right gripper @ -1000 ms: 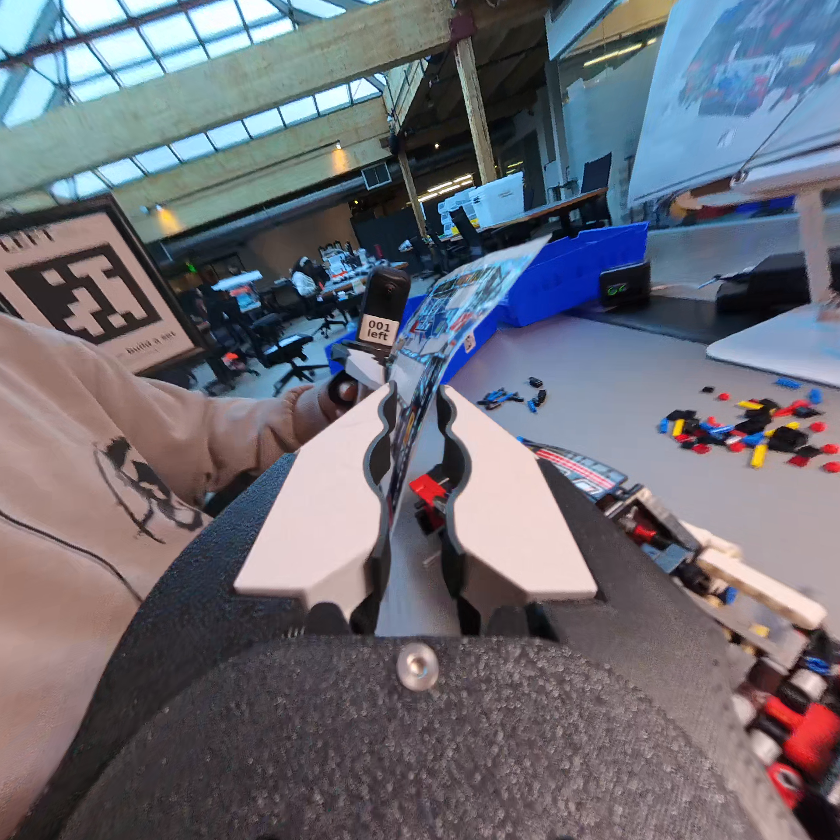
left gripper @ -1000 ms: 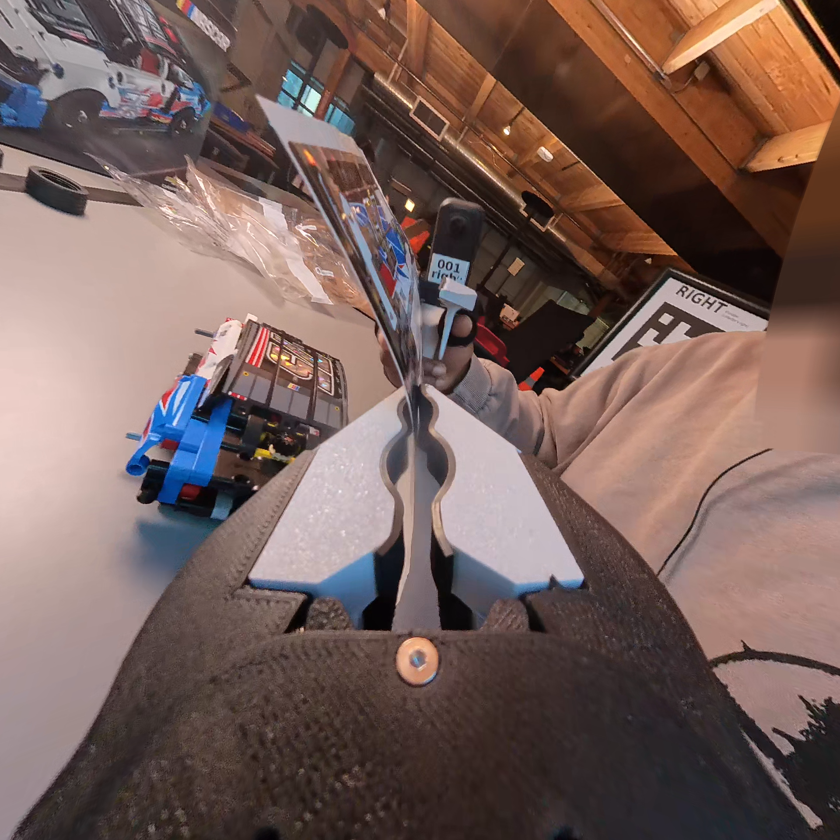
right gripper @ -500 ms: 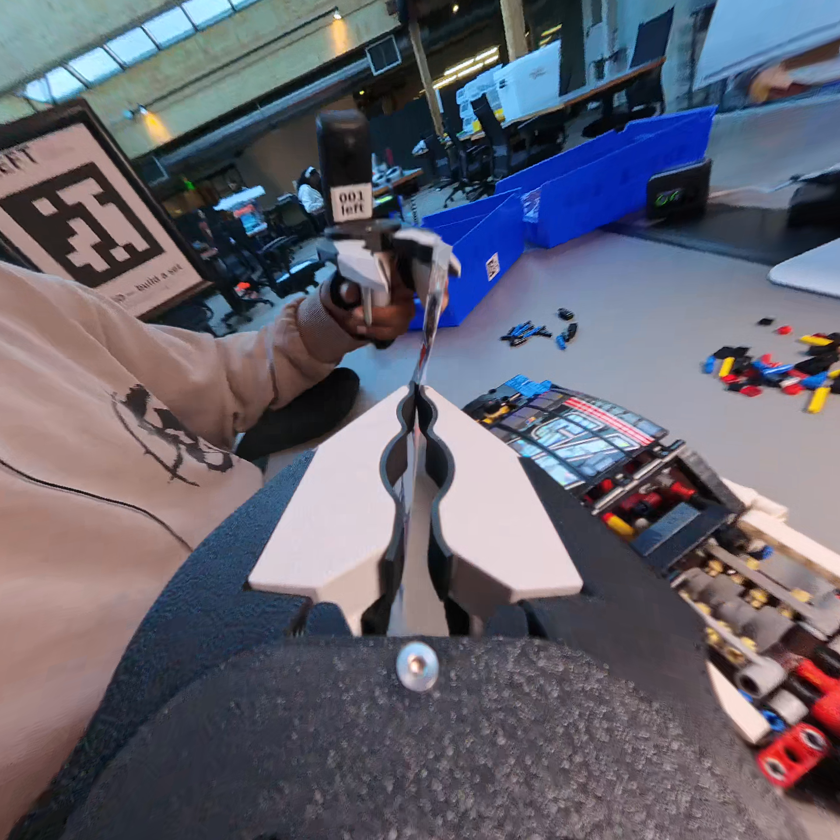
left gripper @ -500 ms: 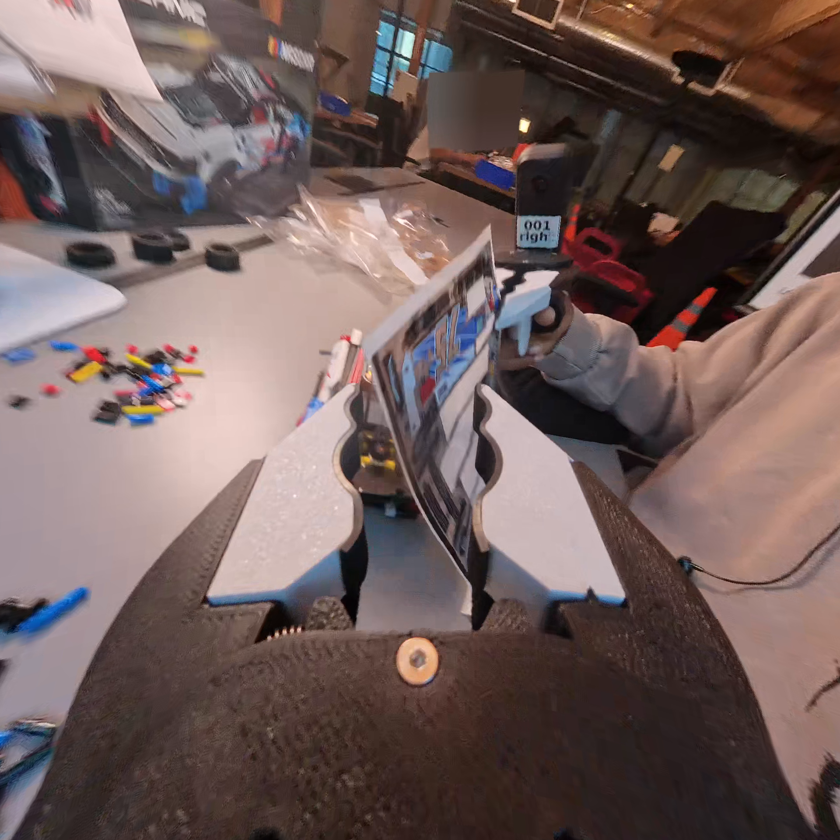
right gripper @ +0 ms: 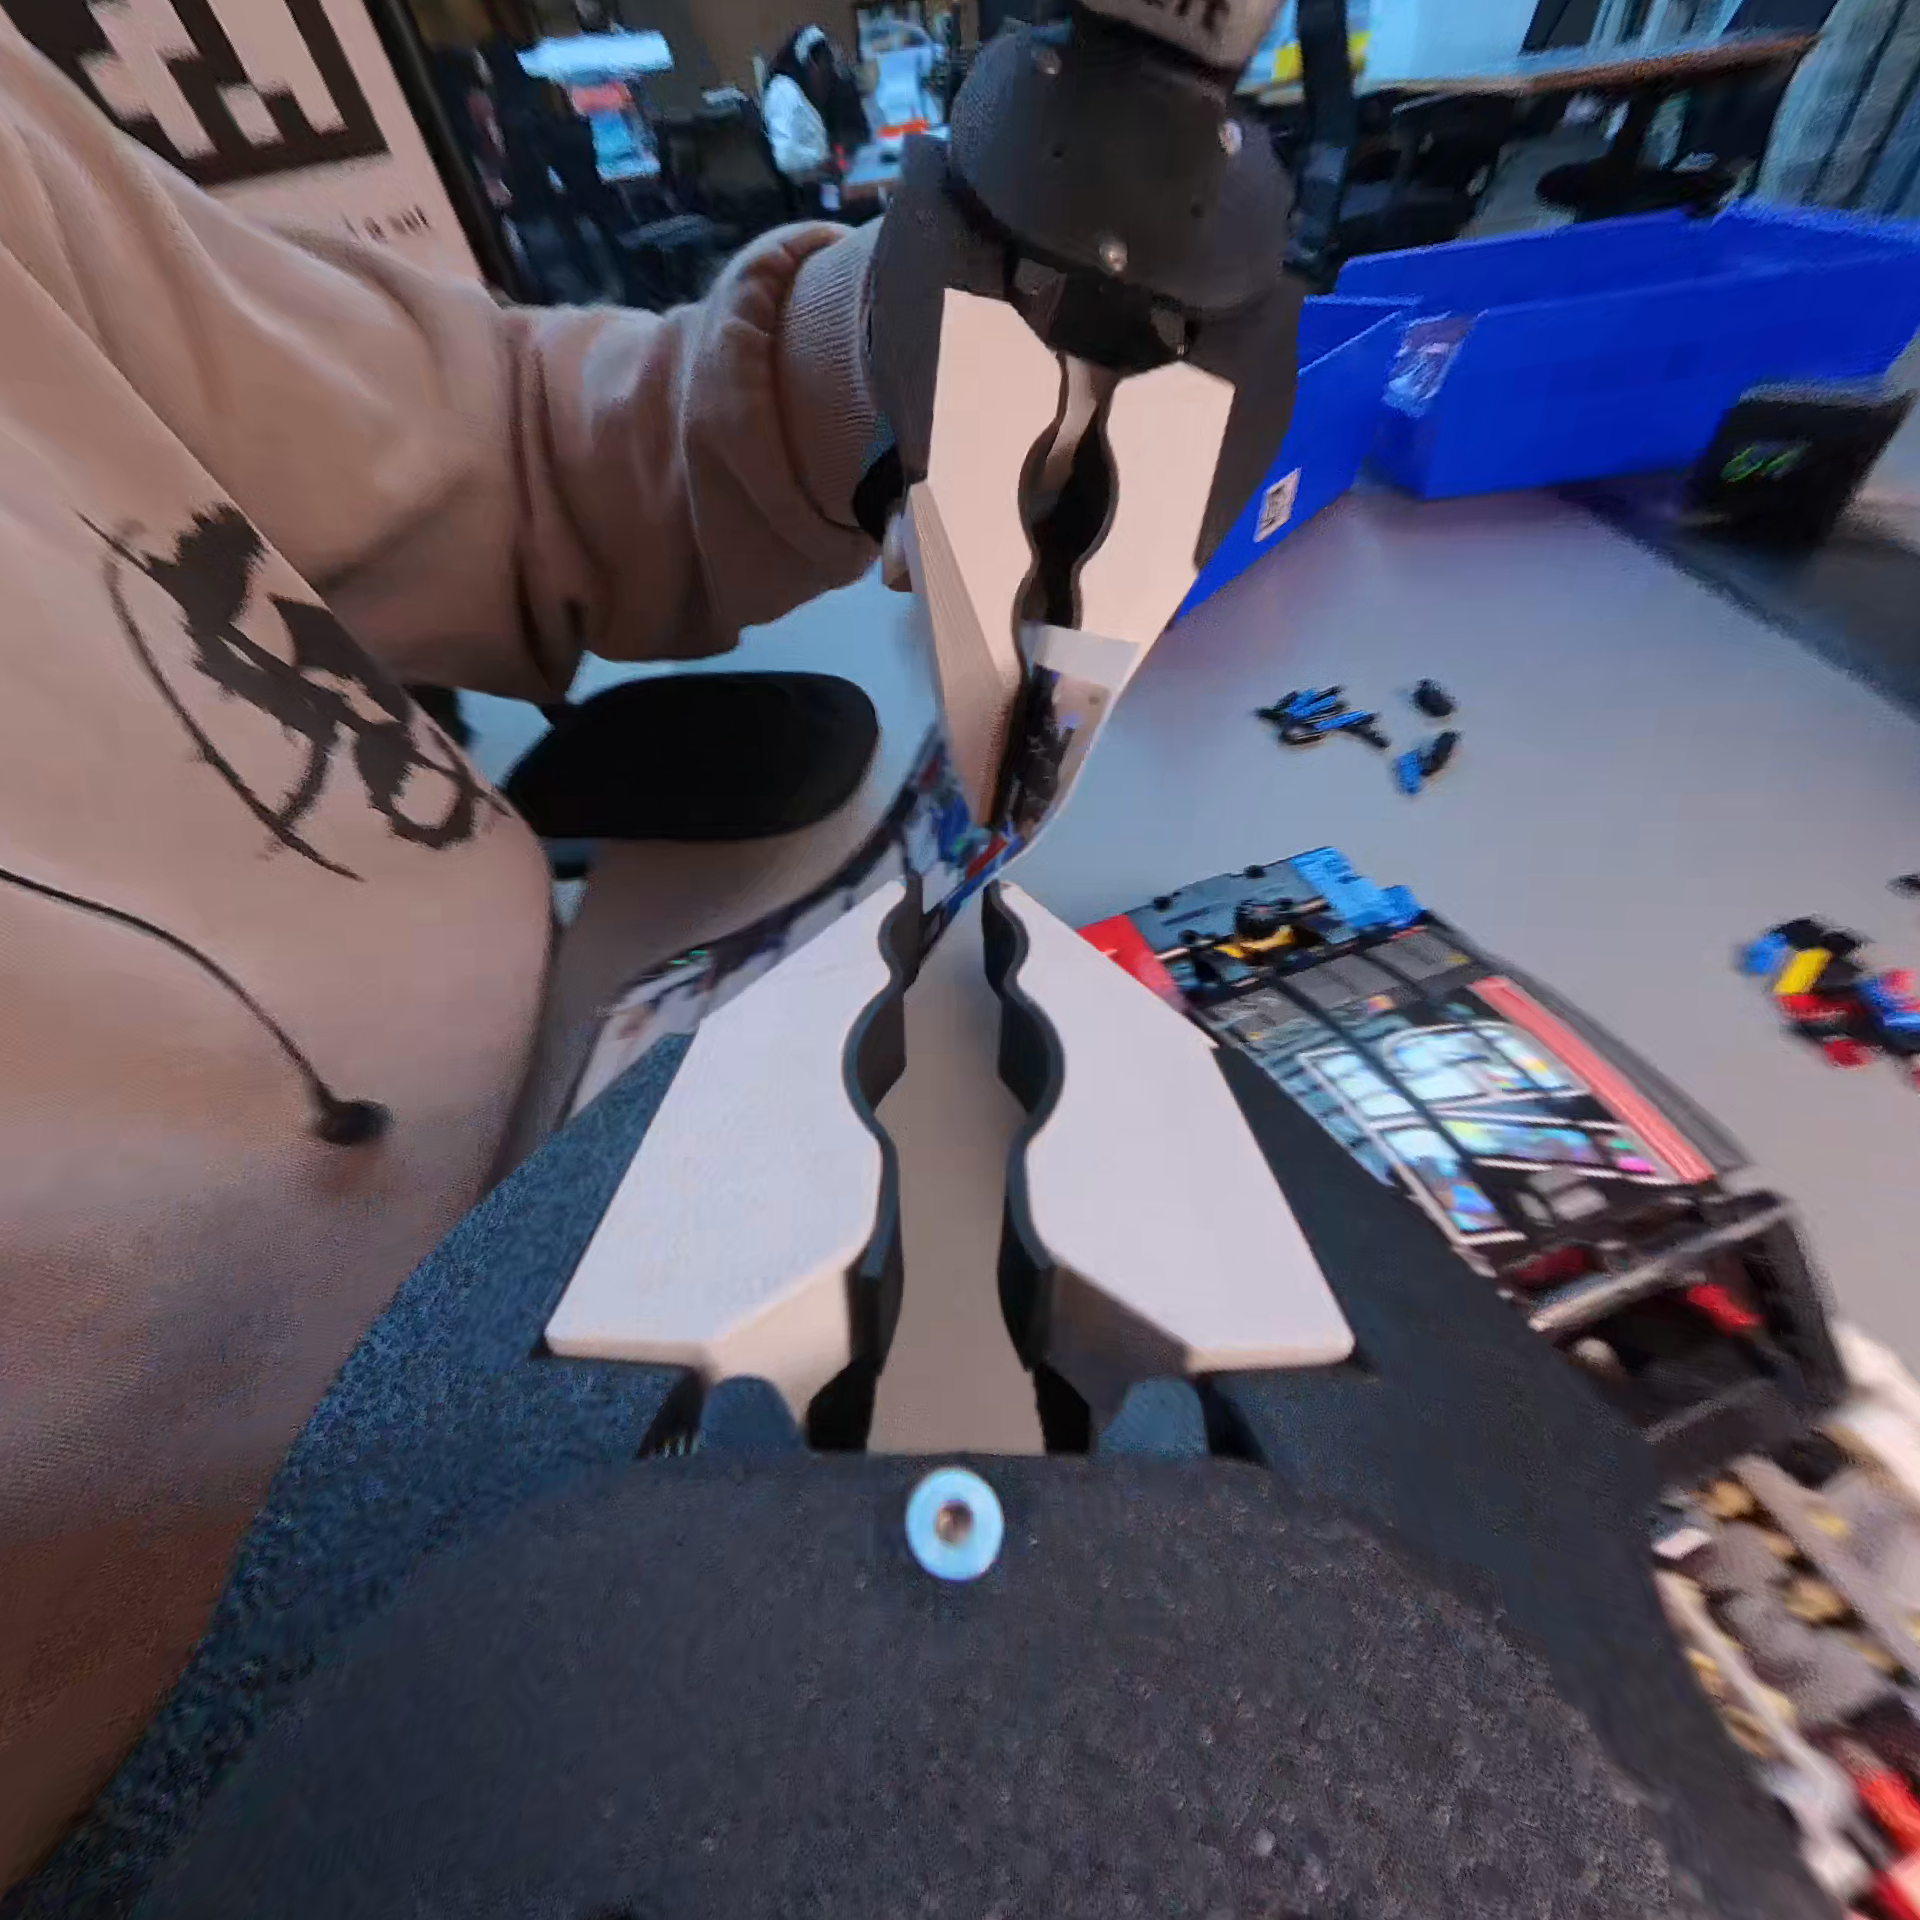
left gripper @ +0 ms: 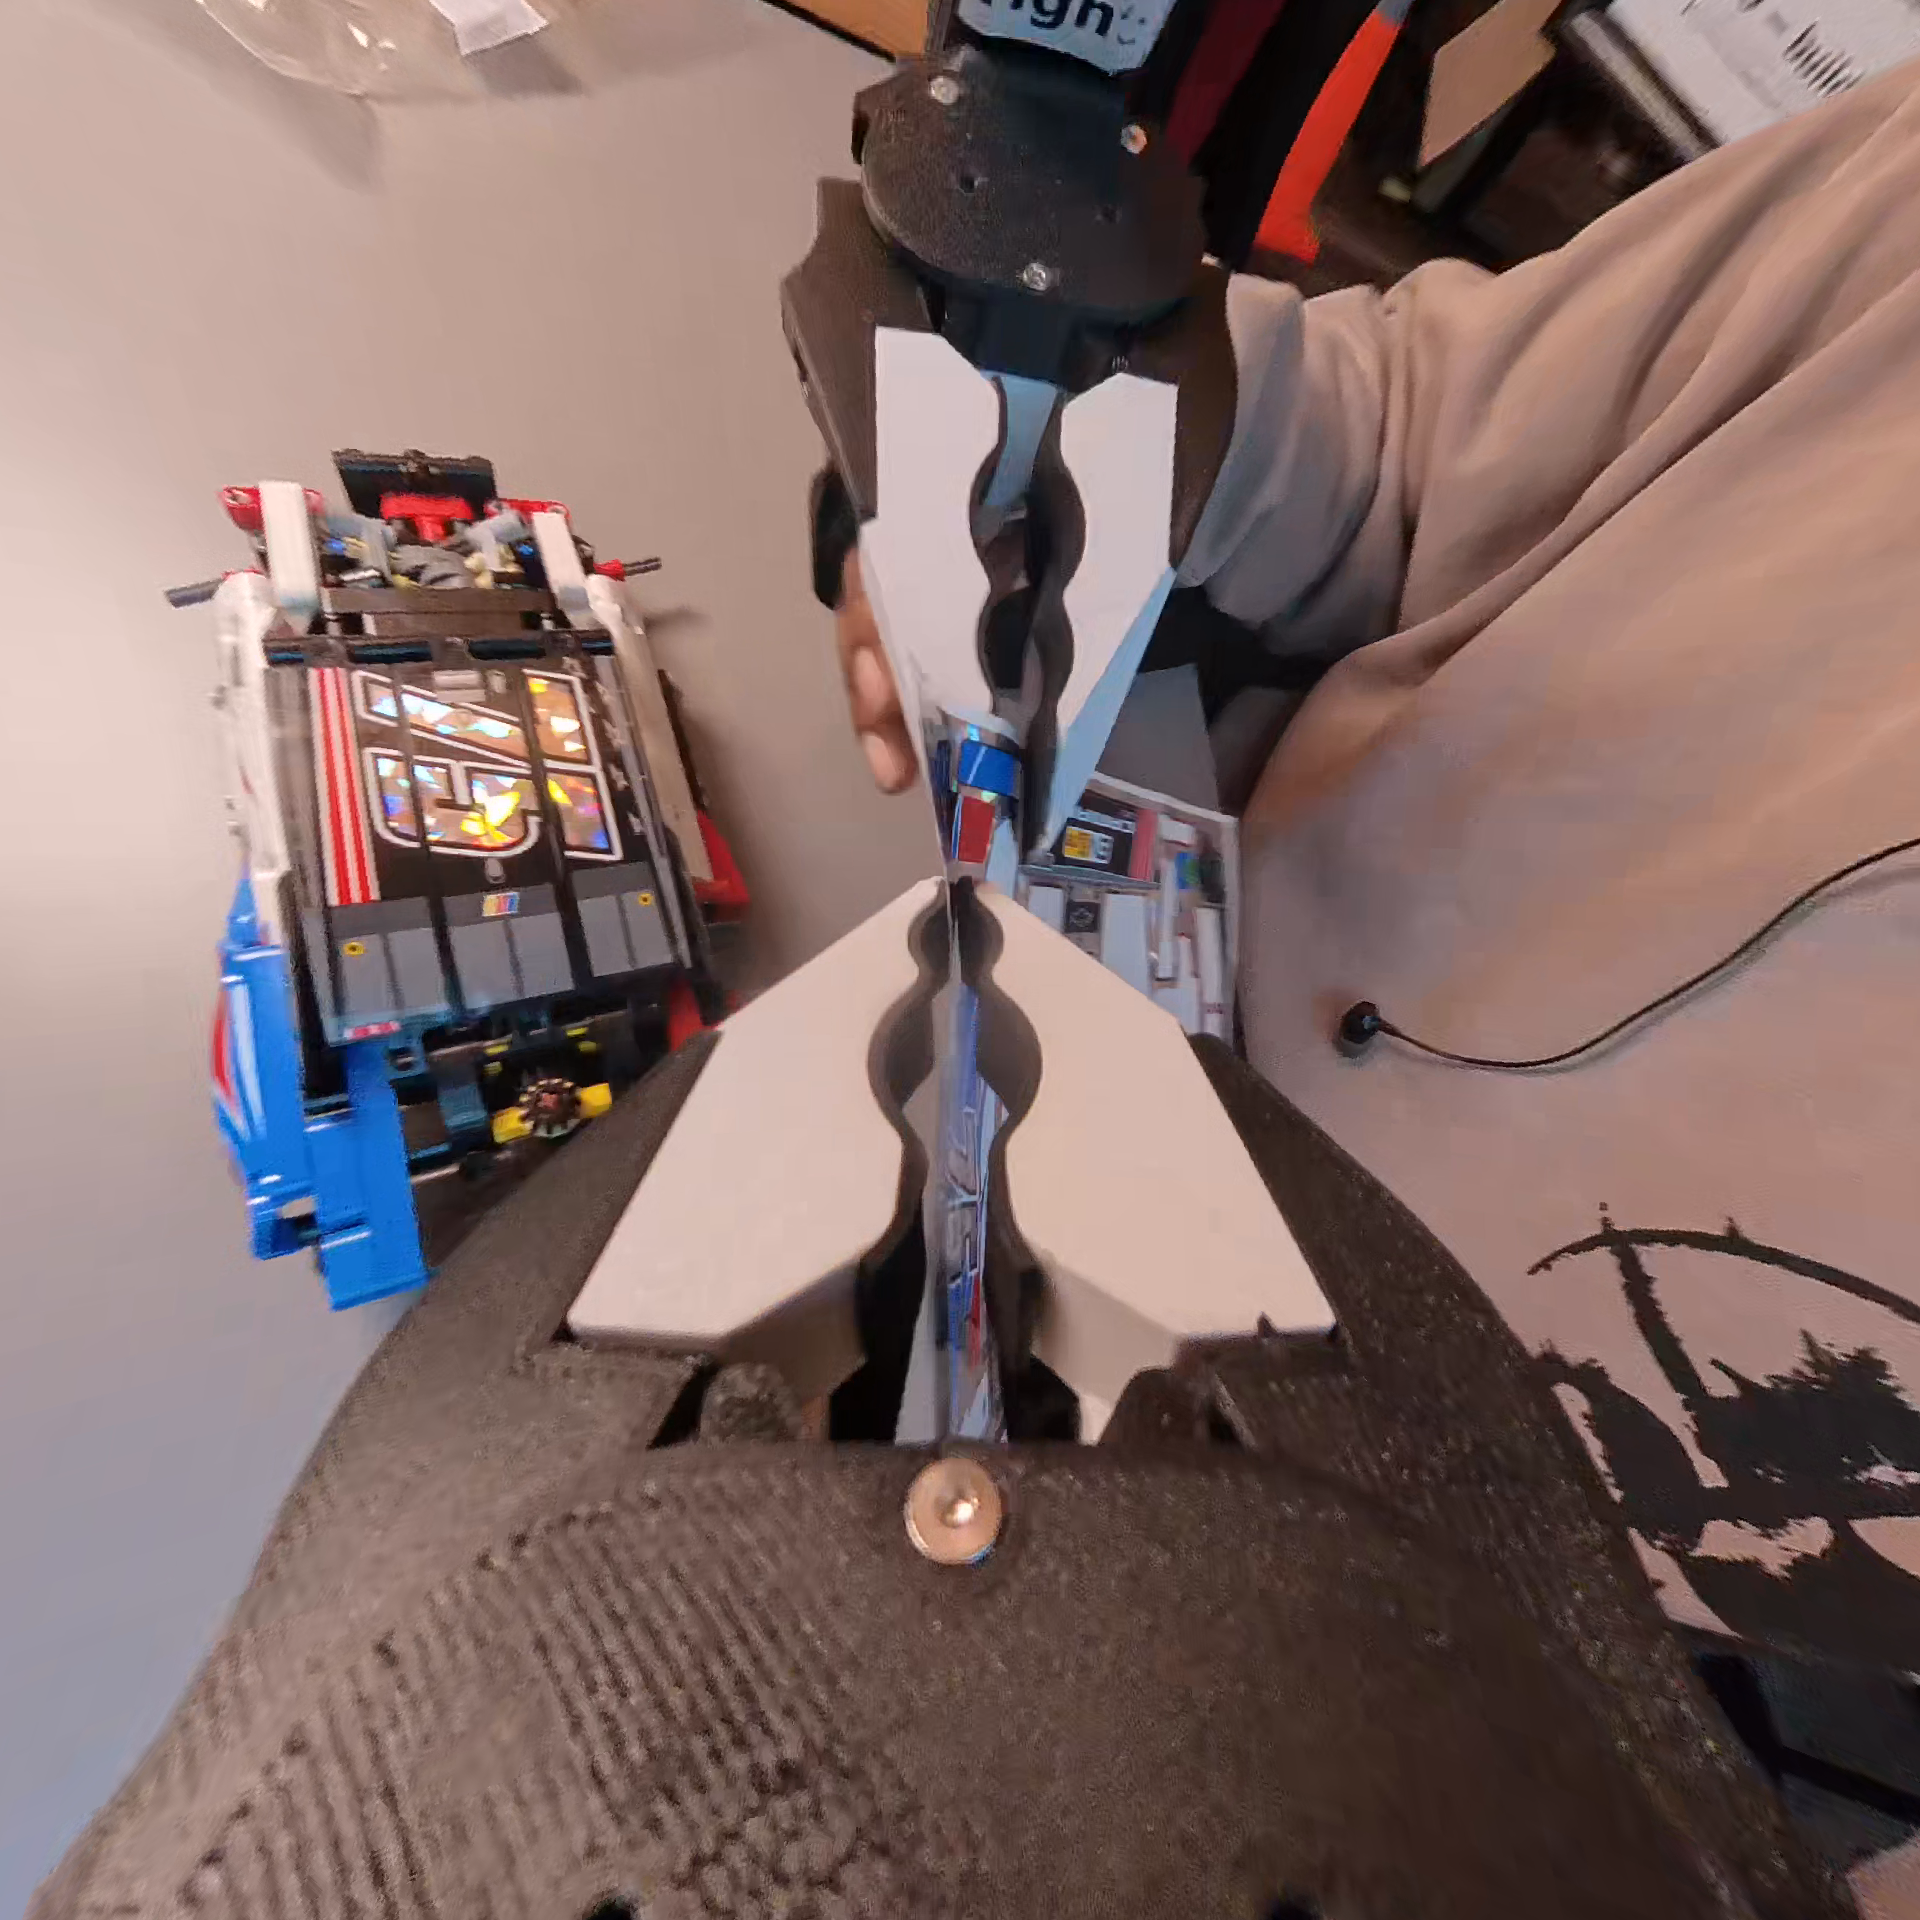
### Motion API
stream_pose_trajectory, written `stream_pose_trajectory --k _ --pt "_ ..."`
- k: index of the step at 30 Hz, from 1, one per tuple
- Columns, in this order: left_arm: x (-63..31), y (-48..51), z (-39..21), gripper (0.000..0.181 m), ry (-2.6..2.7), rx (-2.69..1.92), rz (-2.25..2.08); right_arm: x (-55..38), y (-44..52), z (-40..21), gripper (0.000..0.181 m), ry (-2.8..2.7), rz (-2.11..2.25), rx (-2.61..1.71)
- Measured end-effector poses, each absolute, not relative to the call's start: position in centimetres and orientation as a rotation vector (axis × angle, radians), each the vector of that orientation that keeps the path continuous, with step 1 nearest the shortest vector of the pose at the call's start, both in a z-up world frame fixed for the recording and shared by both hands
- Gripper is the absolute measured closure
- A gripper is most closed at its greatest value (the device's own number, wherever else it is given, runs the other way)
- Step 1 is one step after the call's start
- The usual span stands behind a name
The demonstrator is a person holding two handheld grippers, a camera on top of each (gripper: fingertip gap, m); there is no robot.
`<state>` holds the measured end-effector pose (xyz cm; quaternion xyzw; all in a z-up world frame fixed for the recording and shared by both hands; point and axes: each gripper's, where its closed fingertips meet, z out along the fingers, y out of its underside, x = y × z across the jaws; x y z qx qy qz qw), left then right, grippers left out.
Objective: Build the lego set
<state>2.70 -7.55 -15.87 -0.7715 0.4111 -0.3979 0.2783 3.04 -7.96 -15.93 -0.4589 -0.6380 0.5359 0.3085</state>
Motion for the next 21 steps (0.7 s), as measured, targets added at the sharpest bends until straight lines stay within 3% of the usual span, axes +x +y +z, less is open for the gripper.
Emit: stream_pose_trajectory --k 6,11,21 --pt "2.8 -9.0 -17.1 0.181 0.941 -2.075 -1.427 4.6 -7.9 -13.9 0.151 -1.797 0.95 -0.769" --pt "3.4 -10.1 -17.5 0.181 0.863 -2.017 -1.647 4.4 -9.4 -17.2 0.136 -2.046 0.599 -0.601" --pt "4.0 -11.9 -17.3 0.181 1.035 -1.847 -1.594 4.1 -10.5 -18.4 0.148 -2.1 0.806 -0.712"
